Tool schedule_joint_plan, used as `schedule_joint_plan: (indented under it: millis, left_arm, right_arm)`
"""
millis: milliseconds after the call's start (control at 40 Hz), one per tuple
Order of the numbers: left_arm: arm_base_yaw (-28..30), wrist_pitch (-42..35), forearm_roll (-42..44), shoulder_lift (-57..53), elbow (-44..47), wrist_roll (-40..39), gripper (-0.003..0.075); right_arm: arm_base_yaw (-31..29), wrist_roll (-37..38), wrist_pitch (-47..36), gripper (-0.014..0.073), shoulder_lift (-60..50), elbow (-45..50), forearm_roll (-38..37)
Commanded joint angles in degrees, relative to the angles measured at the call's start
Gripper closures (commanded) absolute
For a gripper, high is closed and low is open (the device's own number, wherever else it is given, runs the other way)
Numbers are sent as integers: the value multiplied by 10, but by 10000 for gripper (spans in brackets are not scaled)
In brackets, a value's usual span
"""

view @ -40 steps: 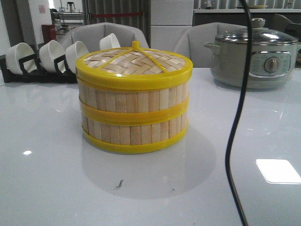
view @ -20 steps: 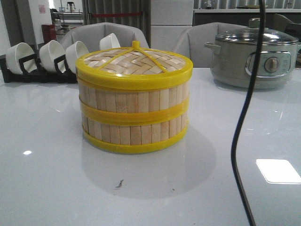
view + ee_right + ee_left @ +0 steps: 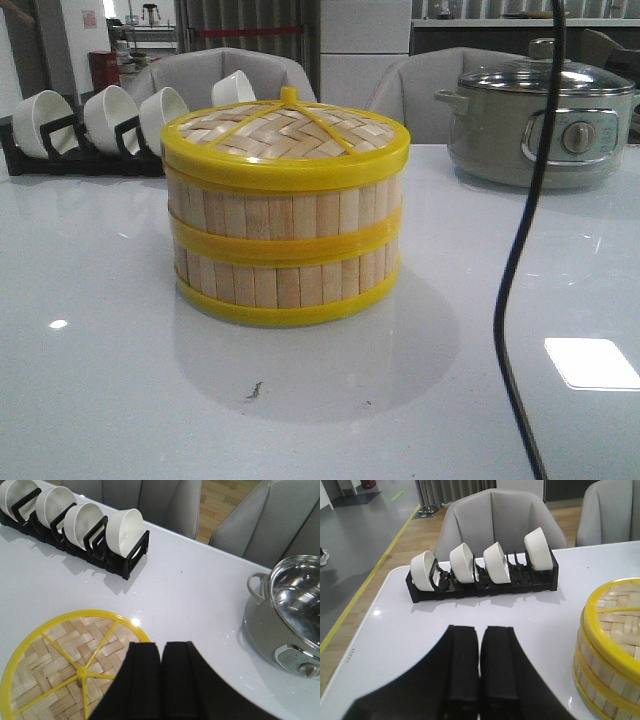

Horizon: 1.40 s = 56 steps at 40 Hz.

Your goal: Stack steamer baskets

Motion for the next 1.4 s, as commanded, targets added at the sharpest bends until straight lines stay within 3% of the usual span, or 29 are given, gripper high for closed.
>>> schedule_joint_plan:
  millis: [0,600,1375]
  left_arm:
    - [1,-41,1,-1,-16,-1,634]
    - [1,-38,1,-1,-16,-1,634]
    - [1,-38,1,-1,-16,-1,634]
  right_arm:
    - [-2,-1,-40,537,-29,-17,-20]
    - [-2,-1,-11,537,-94,-3,-32]
    - [-2,1,-8,537,-242,161,-59]
